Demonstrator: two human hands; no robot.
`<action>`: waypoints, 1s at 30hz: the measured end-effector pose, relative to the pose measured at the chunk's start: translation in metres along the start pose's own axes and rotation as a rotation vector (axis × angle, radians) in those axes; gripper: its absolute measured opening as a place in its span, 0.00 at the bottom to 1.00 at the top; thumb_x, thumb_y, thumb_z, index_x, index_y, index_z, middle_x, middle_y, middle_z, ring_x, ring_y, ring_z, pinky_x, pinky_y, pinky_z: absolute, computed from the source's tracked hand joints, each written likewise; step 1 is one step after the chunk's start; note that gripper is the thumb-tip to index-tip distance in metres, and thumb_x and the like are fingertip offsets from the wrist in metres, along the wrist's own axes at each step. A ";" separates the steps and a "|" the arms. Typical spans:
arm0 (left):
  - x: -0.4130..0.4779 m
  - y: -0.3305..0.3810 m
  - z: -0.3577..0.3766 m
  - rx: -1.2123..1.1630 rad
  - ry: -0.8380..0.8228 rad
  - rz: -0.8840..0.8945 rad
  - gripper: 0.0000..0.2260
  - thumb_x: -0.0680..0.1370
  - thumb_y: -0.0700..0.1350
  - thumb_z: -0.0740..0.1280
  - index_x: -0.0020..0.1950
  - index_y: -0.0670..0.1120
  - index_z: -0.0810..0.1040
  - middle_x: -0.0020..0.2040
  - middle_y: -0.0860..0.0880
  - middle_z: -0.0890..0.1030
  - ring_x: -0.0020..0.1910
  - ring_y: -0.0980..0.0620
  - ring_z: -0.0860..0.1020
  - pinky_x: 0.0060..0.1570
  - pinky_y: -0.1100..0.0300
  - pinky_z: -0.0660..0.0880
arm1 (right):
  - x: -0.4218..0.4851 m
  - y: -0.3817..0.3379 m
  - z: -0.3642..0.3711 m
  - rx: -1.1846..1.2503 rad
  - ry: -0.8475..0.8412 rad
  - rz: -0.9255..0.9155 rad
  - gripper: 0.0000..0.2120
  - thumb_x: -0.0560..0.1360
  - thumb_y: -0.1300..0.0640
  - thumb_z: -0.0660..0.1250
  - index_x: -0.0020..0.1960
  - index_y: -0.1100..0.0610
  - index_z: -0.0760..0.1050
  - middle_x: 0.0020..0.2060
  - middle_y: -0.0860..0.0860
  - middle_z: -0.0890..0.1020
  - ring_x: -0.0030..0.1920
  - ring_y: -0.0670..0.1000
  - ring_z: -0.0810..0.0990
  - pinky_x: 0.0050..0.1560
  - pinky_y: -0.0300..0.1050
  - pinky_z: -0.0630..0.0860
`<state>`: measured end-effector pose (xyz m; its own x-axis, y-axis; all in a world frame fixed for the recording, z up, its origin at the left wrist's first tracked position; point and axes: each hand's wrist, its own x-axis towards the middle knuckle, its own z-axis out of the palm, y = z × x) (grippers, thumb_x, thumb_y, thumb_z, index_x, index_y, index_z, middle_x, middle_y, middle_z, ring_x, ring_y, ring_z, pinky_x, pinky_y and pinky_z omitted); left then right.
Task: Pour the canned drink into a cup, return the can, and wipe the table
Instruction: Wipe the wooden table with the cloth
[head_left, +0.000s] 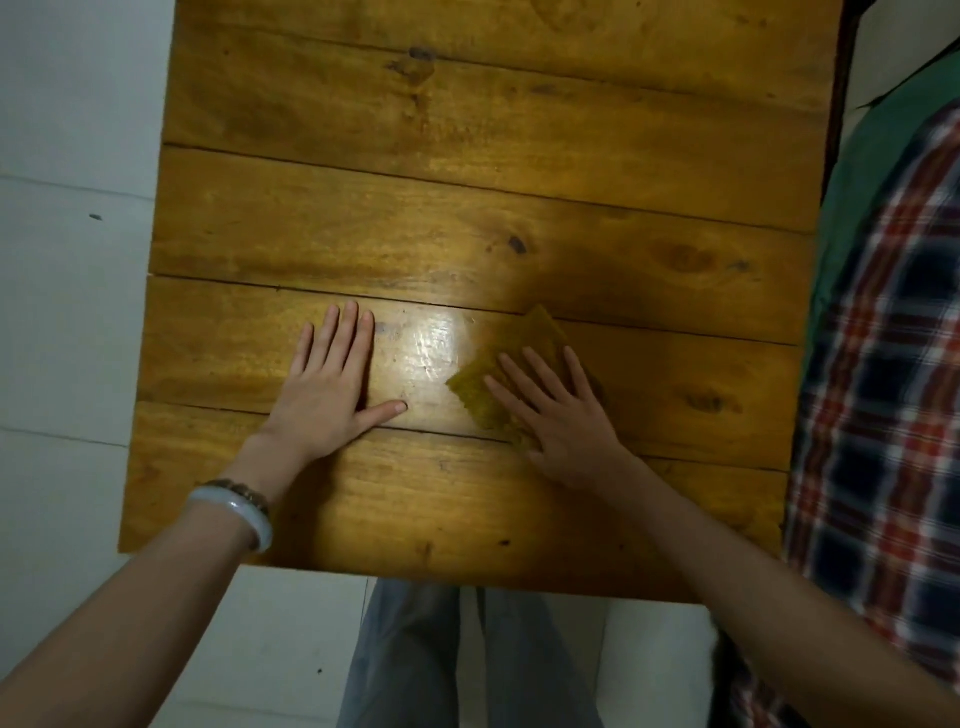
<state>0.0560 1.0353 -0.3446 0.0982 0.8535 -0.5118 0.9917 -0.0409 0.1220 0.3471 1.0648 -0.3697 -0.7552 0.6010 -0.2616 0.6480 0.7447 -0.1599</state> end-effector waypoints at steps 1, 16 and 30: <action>0.001 -0.001 0.000 -0.012 -0.005 -0.001 0.50 0.67 0.76 0.45 0.76 0.43 0.35 0.75 0.44 0.35 0.75 0.45 0.35 0.73 0.47 0.37 | 0.006 0.008 -0.002 -0.011 0.005 0.048 0.33 0.73 0.42 0.49 0.76 0.50 0.52 0.75 0.53 0.57 0.75 0.57 0.52 0.71 0.66 0.46; -0.001 -0.014 -0.020 -0.199 -0.084 0.037 0.59 0.62 0.66 0.72 0.75 0.50 0.34 0.76 0.51 0.35 0.74 0.55 0.33 0.71 0.58 0.34 | 0.045 -0.030 -0.001 0.000 0.010 -0.019 0.38 0.71 0.39 0.60 0.76 0.48 0.48 0.76 0.53 0.52 0.75 0.61 0.48 0.69 0.70 0.42; 0.000 -0.006 -0.023 -0.156 -0.062 -0.014 0.59 0.61 0.64 0.75 0.77 0.47 0.39 0.75 0.52 0.37 0.74 0.55 0.36 0.72 0.56 0.37 | 0.128 -0.017 -0.025 0.035 0.055 0.256 0.32 0.76 0.38 0.50 0.76 0.45 0.48 0.77 0.55 0.49 0.75 0.63 0.45 0.67 0.72 0.39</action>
<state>0.0479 1.0473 -0.3258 0.0946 0.8193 -0.5655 0.9685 0.0557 0.2426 0.2370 1.1363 -0.3770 -0.5695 0.7843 -0.2461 0.8212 0.5561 -0.1280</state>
